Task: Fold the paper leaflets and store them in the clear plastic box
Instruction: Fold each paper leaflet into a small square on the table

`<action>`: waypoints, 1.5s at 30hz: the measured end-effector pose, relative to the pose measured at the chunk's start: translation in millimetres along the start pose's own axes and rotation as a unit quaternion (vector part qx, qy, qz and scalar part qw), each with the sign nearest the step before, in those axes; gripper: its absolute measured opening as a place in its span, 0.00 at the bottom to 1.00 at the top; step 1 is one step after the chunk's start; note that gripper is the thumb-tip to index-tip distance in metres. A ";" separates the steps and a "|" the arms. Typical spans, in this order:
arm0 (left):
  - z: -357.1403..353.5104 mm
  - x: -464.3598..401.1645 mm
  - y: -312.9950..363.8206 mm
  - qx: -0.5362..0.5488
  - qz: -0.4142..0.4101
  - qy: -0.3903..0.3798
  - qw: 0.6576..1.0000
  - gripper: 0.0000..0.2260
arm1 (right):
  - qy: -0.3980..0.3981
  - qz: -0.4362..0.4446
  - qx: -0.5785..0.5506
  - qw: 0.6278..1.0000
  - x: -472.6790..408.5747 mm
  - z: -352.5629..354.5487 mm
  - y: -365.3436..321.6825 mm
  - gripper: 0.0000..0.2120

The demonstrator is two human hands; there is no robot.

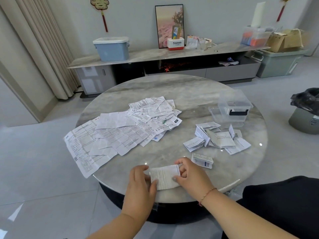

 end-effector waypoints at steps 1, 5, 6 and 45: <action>2.5 -1.1 3.2 -0.032 -0.054 0.032 0.998 0.14 | 0.011 -0.010 0.011 1.000 -1.0 -1.1 -0.6 0.19; -6.5 18.2 22.3 -0.118 -0.262 -0.005 0.958 0.18 | 0.014 -0.089 -0.006 0.996 9.6 -6.5 0.8 0.19; -11.5 26.1 25.2 -0.123 -0.288 -0.034 0.949 0.21 | 0.001 -0.121 -0.045 0.992 16.0 -9.3 2.0 0.18; 10.1 19.1 19.2 -0.053 -0.489 -0.022 0.870 0.02 | 0.007 0.201 0.042 0.979 14.9 -8.6 -26.7 0.05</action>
Point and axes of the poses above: each hand's wrist, its own x-axis away from the middle knuckle, its own z-axis out of the back of the hand, y = z × x, the point moved 6 cm from there along -x, towards the middle knuckle, and after that the axes turned 8 degrees about y, right-handed, at the moved point
